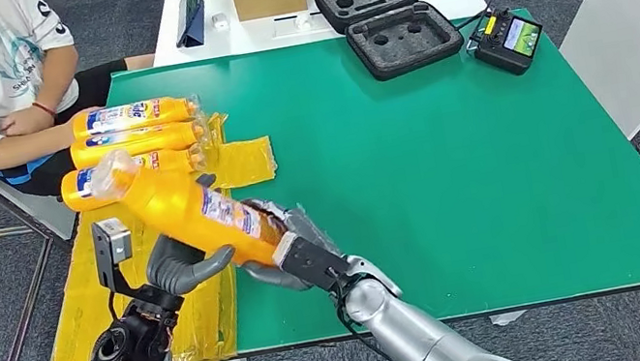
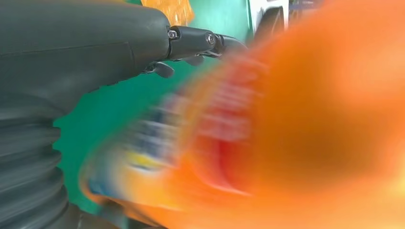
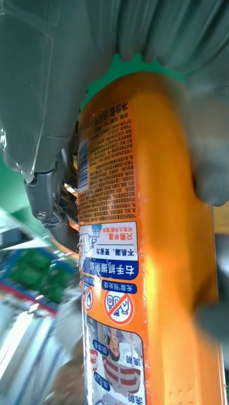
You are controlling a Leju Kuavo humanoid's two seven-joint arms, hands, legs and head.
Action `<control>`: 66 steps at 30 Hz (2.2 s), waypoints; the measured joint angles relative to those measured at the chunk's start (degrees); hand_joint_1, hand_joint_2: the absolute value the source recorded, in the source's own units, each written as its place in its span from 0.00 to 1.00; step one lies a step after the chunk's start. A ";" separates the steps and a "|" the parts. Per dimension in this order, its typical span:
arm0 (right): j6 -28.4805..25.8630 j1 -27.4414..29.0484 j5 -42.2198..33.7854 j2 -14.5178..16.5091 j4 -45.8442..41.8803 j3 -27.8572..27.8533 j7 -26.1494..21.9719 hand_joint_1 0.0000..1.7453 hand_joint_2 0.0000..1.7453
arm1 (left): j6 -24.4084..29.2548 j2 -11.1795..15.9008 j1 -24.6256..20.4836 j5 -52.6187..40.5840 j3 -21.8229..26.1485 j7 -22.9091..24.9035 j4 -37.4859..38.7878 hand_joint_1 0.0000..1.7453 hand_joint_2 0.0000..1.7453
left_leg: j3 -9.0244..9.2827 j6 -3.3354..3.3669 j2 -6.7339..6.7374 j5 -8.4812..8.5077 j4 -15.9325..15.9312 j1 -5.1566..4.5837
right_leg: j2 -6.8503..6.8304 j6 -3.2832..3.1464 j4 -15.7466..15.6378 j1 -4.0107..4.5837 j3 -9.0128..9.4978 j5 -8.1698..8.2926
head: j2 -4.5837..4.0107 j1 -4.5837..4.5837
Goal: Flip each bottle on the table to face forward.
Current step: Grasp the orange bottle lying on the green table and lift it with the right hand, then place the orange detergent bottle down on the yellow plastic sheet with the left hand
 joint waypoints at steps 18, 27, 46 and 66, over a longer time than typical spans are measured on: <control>-0.46 -1.82 0.05 0.21 8.39 0.33 0.37 1.00 1.00 | -1.80 0.94 1.82 2.14 1.04 1.61 -4.28 1.00 1.00 | 0.00 0.00 0.00 0.00 0.00 0.00 | 0.00 0.00 0.00 0.00 -0.02 0.00 | 0.00 0.00; -0.91 -1.88 0.25 0.21 8.50 0.32 0.29 0.94 1.00 | 3.72 0.92 1.65 -6.34 -1.42 1.44 -4.90 1.00 1.00 | 0.00 0.00 0.00 0.00 0.00 0.00 | 0.00 0.00 0.00 0.00 -0.02 0.00 | 0.00 0.01; 6.00 4.14 -7.17 -0.67 -11.92 0.33 -1.79 0.00 0.00 | 15.06 1.85 1.19 -11.00 1.62 -5.05 -4.63 1.00 1.00 | -0.01 0.00 0.01 -0.01 0.00 0.01 | 0.01 0.00 0.00 0.01 -0.04 -0.01 | 0.00 0.01; -12.17 11.76 -8.20 -2.21 -45.40 5.43 -1.88 0.00 1.00 | 42.54 7.65 -12.62 -69.33 10.94 -5.15 15.58 1.00 1.00 | 0.01 -0.01 0.10 0.04 -0.01 0.01 | 0.03 -0.01 0.01 0.01 -0.03 0.01 | 0.00 0.01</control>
